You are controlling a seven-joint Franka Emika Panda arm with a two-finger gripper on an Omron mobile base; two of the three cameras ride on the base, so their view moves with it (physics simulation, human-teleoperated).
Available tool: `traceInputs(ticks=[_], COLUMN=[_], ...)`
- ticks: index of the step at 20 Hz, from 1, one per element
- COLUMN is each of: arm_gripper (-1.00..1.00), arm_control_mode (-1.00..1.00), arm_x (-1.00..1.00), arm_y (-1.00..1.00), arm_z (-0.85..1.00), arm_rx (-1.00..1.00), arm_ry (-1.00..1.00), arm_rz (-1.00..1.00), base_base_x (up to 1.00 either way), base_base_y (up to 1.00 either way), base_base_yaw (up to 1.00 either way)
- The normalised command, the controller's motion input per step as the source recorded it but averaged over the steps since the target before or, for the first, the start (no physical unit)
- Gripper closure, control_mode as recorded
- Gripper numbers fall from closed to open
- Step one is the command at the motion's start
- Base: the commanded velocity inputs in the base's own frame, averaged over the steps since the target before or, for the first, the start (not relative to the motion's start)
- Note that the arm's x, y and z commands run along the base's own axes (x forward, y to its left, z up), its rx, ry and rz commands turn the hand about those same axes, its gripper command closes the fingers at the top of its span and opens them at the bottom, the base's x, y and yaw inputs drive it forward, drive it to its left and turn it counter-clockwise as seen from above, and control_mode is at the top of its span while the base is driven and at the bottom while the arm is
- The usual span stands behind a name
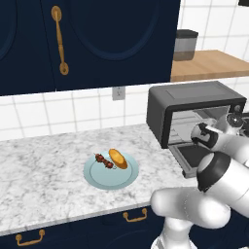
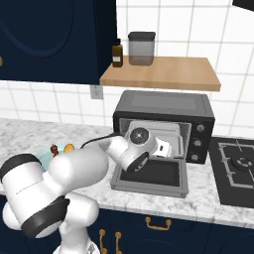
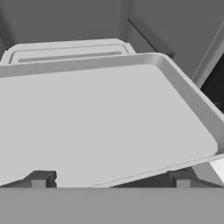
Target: Pick up the kebab skewer and baguette bread, and place them inside the toaster oven. Close the toaster oven door and start by setting the timer.
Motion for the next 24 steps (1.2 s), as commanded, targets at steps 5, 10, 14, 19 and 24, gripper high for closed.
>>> traceInputs(ticks=[5,10,14,19,24], arm_gripper=[-1.00,-1.00,-1.00,-1.00,-1.00], arm_control_mode=[-1.00,-1.00,-1.00,-1.00,-1.00], arm_x=[-0.67,-0.06,-0.32,-0.39,-0.41], arm_y=[-0.21,0.00,-0.04,-0.06,0.00], arm_z=[-0.29,0.83,0.84,0.90,0.57], arm_rx=[0.00,0.00,0.00,0.00,0.00], arm_ry=[0.05,0.04,0.20,0.30,0.39], arm_rz=[0.04,0.00,0.00,-0.01,0.00], base_base_x=[0.00,0.00,0.00,0.00,0.00], base_base_y=[0.00,0.00,0.00,0.00,0.00], base_base_yaw=[0.00,0.00,0.00,0.00,0.00])
